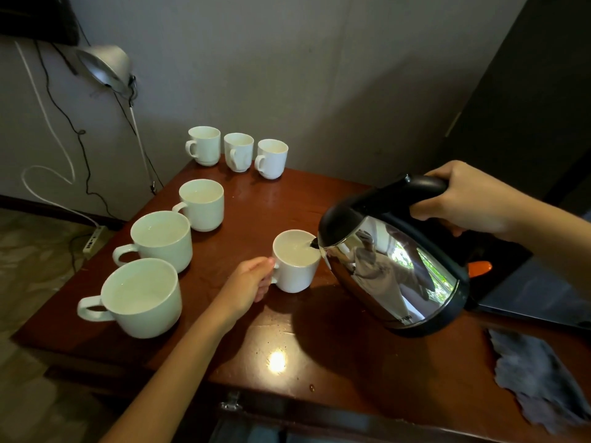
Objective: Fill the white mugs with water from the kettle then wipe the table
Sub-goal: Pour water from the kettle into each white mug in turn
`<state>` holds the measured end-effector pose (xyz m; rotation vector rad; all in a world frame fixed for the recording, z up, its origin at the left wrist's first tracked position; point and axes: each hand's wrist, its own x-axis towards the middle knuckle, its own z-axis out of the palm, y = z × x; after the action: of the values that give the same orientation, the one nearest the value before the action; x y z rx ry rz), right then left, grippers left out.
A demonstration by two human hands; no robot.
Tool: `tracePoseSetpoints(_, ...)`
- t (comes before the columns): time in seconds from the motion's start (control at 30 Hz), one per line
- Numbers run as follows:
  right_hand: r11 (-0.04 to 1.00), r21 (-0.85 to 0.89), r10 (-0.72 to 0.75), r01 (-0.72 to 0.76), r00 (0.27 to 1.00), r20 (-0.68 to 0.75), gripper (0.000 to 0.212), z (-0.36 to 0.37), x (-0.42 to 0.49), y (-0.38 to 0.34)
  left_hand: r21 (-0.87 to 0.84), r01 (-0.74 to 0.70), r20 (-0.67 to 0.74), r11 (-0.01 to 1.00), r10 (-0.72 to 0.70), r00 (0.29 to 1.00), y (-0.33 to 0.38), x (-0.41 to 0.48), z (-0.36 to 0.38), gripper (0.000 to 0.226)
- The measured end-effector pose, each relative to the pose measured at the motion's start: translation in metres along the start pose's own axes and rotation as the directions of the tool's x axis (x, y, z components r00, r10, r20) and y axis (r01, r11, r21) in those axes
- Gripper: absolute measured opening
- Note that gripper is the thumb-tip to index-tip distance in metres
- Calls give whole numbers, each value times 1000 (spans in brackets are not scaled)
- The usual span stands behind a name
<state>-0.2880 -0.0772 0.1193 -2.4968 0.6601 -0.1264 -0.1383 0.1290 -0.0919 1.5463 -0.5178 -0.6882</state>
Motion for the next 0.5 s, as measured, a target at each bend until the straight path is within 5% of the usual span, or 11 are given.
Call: tracePoseSetpoints(0.5,959,281,66,-26,989,-135,8,20,-23,33,-19,-12,-23,1000,11,1000,-4,0,1,34)
